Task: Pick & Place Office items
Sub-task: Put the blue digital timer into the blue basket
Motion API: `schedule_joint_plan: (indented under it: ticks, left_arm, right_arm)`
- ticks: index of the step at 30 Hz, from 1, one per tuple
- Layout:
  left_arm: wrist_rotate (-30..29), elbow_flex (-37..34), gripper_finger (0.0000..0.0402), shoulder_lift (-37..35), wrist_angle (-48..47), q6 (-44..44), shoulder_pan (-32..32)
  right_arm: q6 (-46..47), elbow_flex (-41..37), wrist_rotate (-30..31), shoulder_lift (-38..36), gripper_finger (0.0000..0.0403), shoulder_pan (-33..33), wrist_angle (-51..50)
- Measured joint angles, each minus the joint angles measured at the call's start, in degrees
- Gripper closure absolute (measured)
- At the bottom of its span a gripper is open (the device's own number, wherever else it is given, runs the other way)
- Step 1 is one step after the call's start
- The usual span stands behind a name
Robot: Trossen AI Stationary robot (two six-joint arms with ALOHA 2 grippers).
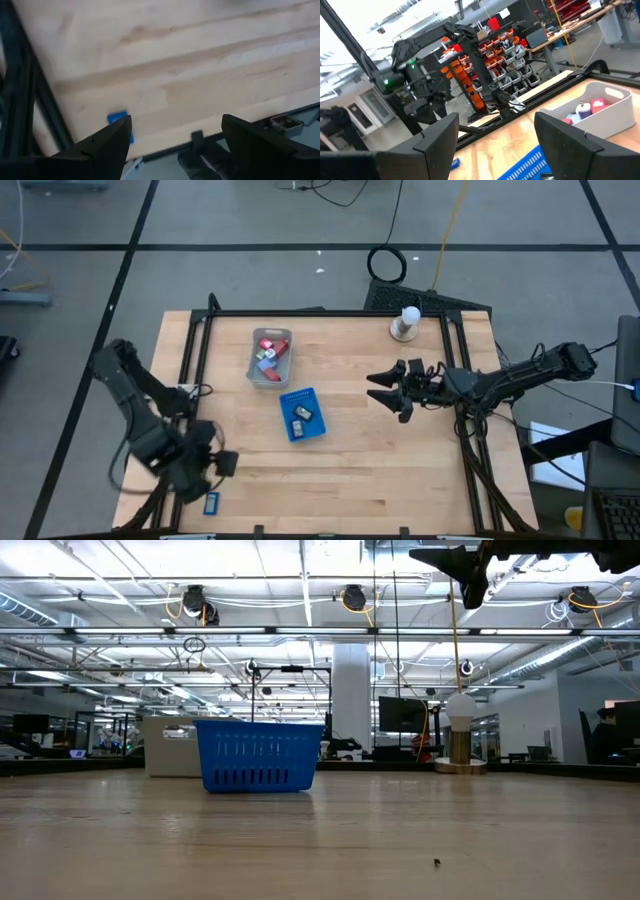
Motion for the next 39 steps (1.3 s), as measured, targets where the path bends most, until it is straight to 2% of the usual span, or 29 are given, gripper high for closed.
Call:
schedule_joint_plan:
  ticks: [7, 17, 32, 39]
  left_arm:
    - [0.1, 0.0, 0.0089, 2.3, -0.2, -9.8, -9.7]
    - [2.0, 0.0, 0.0089, 7.1, 0.9, -12.5, -16.7]
    - [1.5, 0.0, 0.0089, 14.5, 6.7, -13.0, -17.6]
    - [-0.1, 0.0, 0.0089, 15.5, 8.2, -10.8, -17.5]
  right_arm:
    - [4.8, 0.0, 0.1, 0.0, 0.0152, 0.0, 0.1]
    - [7.6, 0.0, 3.4, 0.0, 0.0152, 0.0, 0.1]
    - [7.7, 0.0, 3.5, 0.0, 0.0152, 0.0, 0.0]
    - [7.6, 0.0, 3.5, 0.0, 0.0152, 0.0, -0.1]
